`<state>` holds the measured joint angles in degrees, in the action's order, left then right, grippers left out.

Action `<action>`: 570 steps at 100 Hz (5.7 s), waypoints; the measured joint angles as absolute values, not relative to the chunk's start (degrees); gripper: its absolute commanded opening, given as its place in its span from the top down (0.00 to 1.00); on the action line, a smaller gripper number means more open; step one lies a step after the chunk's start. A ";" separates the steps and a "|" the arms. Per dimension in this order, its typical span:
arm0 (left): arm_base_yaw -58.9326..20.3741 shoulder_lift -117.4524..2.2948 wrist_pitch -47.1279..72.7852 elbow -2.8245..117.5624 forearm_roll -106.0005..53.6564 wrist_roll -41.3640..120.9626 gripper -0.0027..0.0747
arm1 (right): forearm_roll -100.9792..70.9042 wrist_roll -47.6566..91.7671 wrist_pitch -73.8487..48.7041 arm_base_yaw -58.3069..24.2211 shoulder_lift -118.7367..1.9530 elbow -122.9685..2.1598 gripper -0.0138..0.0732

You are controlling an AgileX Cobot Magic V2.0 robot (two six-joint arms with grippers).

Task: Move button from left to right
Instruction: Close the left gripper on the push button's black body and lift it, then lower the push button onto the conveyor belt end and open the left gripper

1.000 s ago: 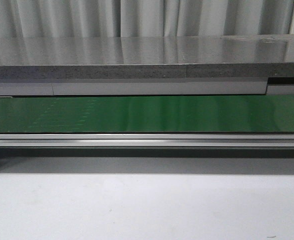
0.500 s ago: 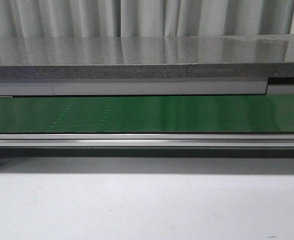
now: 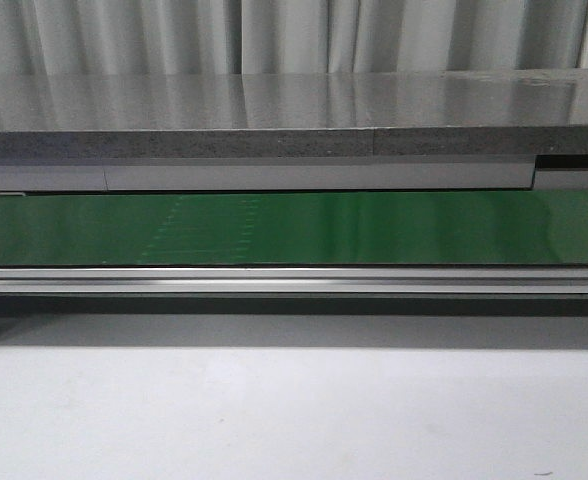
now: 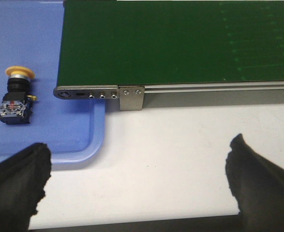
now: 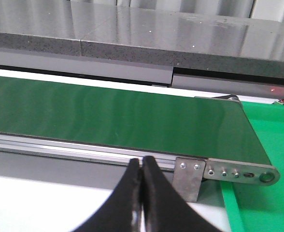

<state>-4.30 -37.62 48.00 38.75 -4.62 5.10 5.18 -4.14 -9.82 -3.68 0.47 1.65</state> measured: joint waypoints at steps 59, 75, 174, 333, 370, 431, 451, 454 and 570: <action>0.27 -53.03 45.33 49.29 15.89 -11.68 0.18 | 5.18 -4.14 -9.82 -3.68 0.47 1.65 0.92; 6.91 -62.19 45.33 54.69 16.17 -10.86 0.18 | 5.18 -4.14 -9.82 -3.68 0.47 1.65 0.92; 18.32 -100.48 35.78 61.75 5.70 2.69 0.19 | 5.18 -4.14 -9.82 -3.68 0.47 1.65 0.92; 16.70 -94.23 34.14 62.20 1.07 3.76 0.96 | 5.18 -4.14 -9.82 -3.68 0.47 1.65 0.92; 5.46 -90.47 34.72 62.20 0.00 3.76 0.96 | 5.18 -4.14 -9.82 -3.68 0.47 1.65 0.92; 0.40 -91.90 33.34 62.20 -0.90 3.76 0.96 | 5.18 -4.14 -9.82 -3.68 0.47 1.65 0.92; 0.40 -95.83 33.20 62.20 -1.14 3.76 0.82 | 5.18 -4.14 -9.82 -3.68 0.47 1.65 0.92; 0.40 -95.83 33.20 62.20 -1.29 3.76 0.76 | 5.18 -4.14 -9.82 -3.68 0.47 1.65 0.92; 0.40 -57.02 21.14 42.99 -2.90 5.58 0.11 | 5.18 -4.14 -9.82 -3.68 0.47 1.65 0.92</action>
<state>0.40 -57.02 21.14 42.99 -2.90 5.58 5.18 -4.14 -9.82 -3.68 0.47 1.65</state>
